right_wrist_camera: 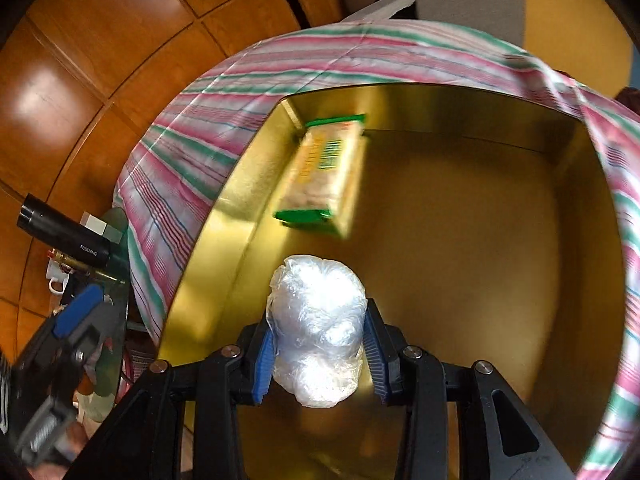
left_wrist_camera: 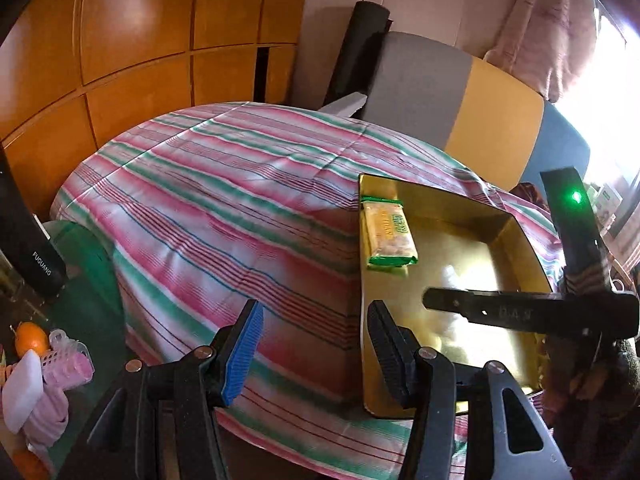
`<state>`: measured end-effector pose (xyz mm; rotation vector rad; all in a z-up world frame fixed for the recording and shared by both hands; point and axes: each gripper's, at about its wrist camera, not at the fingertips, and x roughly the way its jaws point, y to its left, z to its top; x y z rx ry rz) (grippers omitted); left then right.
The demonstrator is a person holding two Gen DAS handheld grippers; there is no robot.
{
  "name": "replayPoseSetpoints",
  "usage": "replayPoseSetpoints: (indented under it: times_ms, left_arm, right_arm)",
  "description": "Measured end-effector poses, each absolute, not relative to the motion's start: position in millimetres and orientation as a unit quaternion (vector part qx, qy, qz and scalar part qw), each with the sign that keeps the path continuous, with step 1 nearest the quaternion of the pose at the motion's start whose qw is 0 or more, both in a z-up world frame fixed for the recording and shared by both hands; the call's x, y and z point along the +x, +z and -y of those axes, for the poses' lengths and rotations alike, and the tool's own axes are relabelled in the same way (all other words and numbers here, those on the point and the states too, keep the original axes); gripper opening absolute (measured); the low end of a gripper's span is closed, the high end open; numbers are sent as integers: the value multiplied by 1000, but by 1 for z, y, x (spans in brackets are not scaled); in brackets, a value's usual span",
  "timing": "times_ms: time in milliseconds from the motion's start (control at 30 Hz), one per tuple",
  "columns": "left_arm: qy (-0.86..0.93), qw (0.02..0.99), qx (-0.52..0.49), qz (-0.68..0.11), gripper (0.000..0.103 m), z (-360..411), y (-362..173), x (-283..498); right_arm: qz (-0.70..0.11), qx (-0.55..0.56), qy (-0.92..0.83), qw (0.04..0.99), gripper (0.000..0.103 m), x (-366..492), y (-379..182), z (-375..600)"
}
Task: Organize objects
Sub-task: 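Carry the plastic-wrapped bundle into the gold tray and open the right gripper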
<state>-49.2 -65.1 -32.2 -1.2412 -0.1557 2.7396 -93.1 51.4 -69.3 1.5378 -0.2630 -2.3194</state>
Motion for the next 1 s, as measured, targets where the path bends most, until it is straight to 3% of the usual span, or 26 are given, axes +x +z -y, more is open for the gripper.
replayPoseSetpoints:
  times_ms: [33, 100, 433, 633, 1000]
  left_arm:
    - [907, 65, -413, 52, 55, 65, -34, -50]
    - [905, 68, -418, 53, 55, 65, -36, -50]
    - [902, 79, -422, 43, 55, 53, -39, -47]
    - [908, 91, -407, 25, 55, 39, -27, -40]
    - [907, 128, -401, -7, 55, 2, -16, -28]
  right_arm:
    - [96, 539, -818, 174, 50, -95, -69, -48]
    - [112, 534, -819, 180, 75, -98, -69, -46]
    - [105, 516, -834, 167, 79, -83, -60, -53]
    - [90, 476, -865, 130, 102, -63, -40, -71]
    - [76, 416, -903, 75, 103, -22, -8, -123]
